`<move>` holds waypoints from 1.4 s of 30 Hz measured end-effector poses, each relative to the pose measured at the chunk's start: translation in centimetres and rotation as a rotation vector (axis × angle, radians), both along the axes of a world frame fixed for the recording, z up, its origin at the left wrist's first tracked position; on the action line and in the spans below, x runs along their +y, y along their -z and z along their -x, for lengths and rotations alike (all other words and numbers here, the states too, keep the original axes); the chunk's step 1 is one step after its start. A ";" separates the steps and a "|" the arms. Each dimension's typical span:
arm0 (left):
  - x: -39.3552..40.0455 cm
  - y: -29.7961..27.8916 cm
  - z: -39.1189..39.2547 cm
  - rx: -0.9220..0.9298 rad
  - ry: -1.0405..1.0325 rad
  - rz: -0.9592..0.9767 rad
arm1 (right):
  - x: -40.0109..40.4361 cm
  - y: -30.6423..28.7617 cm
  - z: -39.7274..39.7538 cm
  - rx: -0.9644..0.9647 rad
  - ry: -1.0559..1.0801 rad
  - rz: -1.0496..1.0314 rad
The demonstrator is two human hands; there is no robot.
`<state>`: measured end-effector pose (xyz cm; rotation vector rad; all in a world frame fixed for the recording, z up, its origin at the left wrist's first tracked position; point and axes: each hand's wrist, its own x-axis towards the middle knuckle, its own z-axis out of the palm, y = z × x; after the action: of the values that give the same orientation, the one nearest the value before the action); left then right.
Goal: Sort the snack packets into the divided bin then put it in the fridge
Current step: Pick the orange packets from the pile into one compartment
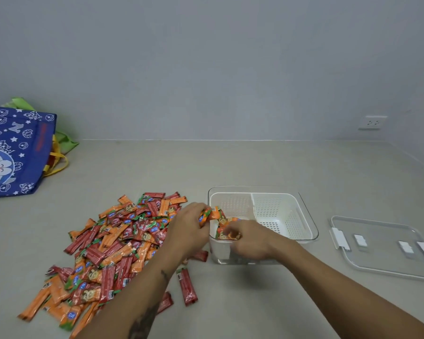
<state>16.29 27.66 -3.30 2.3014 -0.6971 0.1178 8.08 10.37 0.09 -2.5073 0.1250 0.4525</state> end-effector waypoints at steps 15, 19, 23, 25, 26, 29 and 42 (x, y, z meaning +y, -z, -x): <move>-9.5 -3.5 -4.6 0.339 0.117 -0.483 | 1.0 4.2 1.3 -0.424 -0.090 0.505; -7.3 -3.7 -3.5 0.219 0.031 -0.350 | 0.8 4.7 1.1 -0.425 -0.095 0.507; -3.5 -3.5 -1.2 0.202 -0.061 -0.183 | 0.7 4.9 1.1 -0.443 -0.096 0.468; -1.1 -3.3 0.0 0.201 -0.081 -0.109 | 0.6 5.1 1.2 -0.461 -0.098 0.457; 0.3 -3.1 0.4 0.201 -0.089 -0.078 | 0.6 5.1 1.3 -0.471 -0.095 0.455; 5.1 -2.1 1.4 0.195 -0.127 0.015 | 0.9 4.9 1.3 -0.451 -0.047 0.404; 26.6 4.5 0.8 0.269 -0.430 0.052 | 17.0 4.5 -3.5 -0.574 -0.091 -0.008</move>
<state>15.54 54.22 -7.76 2.3260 -0.0583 0.0225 11.61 27.34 -4.46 -2.5360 -0.2151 -0.2409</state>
